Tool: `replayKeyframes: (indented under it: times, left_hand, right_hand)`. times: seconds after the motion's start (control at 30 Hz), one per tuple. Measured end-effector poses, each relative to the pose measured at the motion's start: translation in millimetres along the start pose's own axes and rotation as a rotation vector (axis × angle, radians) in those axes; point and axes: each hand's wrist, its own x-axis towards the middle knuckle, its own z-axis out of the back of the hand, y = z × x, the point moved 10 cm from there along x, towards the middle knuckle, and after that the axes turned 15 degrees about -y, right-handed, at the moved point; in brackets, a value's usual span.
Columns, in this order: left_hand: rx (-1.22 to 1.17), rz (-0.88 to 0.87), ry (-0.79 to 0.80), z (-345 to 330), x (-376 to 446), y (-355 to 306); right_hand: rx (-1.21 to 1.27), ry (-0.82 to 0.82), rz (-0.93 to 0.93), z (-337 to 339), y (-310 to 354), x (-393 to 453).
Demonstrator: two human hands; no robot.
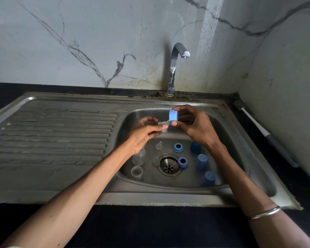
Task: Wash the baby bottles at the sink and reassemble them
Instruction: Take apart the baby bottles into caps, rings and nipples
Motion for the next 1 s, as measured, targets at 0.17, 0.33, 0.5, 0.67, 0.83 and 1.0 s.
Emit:
replayKeyframes:
  times: [0.17, 0.33, 0.5, 0.67, 0.83, 1.0]
  left_hand:
    - [0.395, -0.215, 0.043, -1.4, 2.8, 0.6]
    - [0.904, -0.511, -0.001, -8.0, 0.0, -2.3]
    - [1.170, -0.532, 0.096, -24.5, -6.8, 16.3]
    - [1.395, -0.407, 0.242, -31.3, -6.8, 61.6]
    - [1.576, -0.348, 0.404, -32.3, -10.5, 98.0]
    - [1.685, -0.330, 0.514, -36.8, -15.7, 119.7]
  right_hand:
    - [-0.088, -0.022, -0.046, 13.9, -15.6, 7.3]
    - [-0.389, 0.150, -0.033, 5.7, -39.6, 2.8]
    - [-0.521, 0.379, -0.178, -16.7, -76.2, -17.9]
    - [-0.670, 0.581, -0.166, -45.5, -93.6, -43.9]
    - [-0.880, 0.783, -0.129, -68.5, -116.6, -70.0]
    - [-0.931, 0.927, -0.233, -74.9, -143.3, -94.4]
